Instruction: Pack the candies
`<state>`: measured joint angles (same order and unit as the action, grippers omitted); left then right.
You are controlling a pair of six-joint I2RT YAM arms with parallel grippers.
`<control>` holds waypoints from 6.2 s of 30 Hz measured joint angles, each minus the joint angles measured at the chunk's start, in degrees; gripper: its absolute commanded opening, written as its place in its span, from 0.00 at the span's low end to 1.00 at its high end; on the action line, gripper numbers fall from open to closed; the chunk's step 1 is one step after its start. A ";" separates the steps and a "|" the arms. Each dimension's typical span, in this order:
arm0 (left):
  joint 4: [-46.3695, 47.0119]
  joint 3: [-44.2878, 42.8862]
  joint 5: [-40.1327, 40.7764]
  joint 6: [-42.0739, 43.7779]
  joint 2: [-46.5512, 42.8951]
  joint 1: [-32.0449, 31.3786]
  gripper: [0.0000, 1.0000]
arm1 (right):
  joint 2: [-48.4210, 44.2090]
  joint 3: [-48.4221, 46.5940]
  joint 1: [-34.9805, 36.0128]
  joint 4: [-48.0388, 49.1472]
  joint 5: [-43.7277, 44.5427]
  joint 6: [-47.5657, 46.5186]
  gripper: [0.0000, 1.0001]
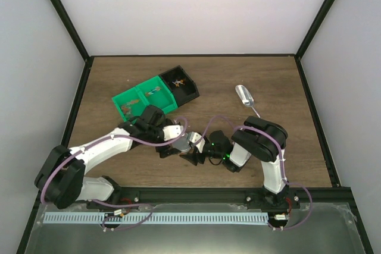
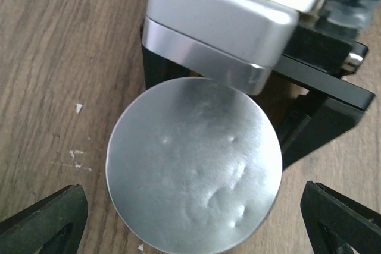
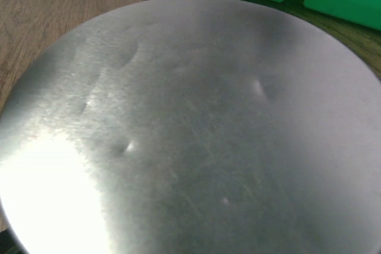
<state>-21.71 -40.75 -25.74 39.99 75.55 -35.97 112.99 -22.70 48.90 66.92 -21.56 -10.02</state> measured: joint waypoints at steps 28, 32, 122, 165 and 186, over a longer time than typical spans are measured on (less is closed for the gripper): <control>2.43 0.90 1.55 2.73 -1.01 -2.08 1.00 | 0.00 -0.02 -0.09 -0.13 -0.81 -0.46 0.49; 3.02 1.75 4.28 3.91 -0.20 -2.08 1.00 | 0.00 -0.02 -0.09 -0.13 -0.83 -0.46 0.49; 6.82 4.59 9.09 -3.15 -2.32 -3.91 0.98 | 0.00 -0.20 0.04 -0.61 -1.57 -1.36 0.39; 10.03 5.62 7.48 -12.74 0.35 -4.44 0.95 | 0.57 -1.22 0.74 -0.87 -0.92 -0.70 0.36; -12.66 -12.83 -5.42 23.58 15.76 3.04 1.00 | 0.55 -1.25 0.28 -0.87 -0.13 -0.87 0.35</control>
<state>-34.37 -53.58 -31.16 63.57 91.31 -32.93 113.54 -23.94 49.19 66.04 -21.69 -10.90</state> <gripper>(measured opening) 0.955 0.828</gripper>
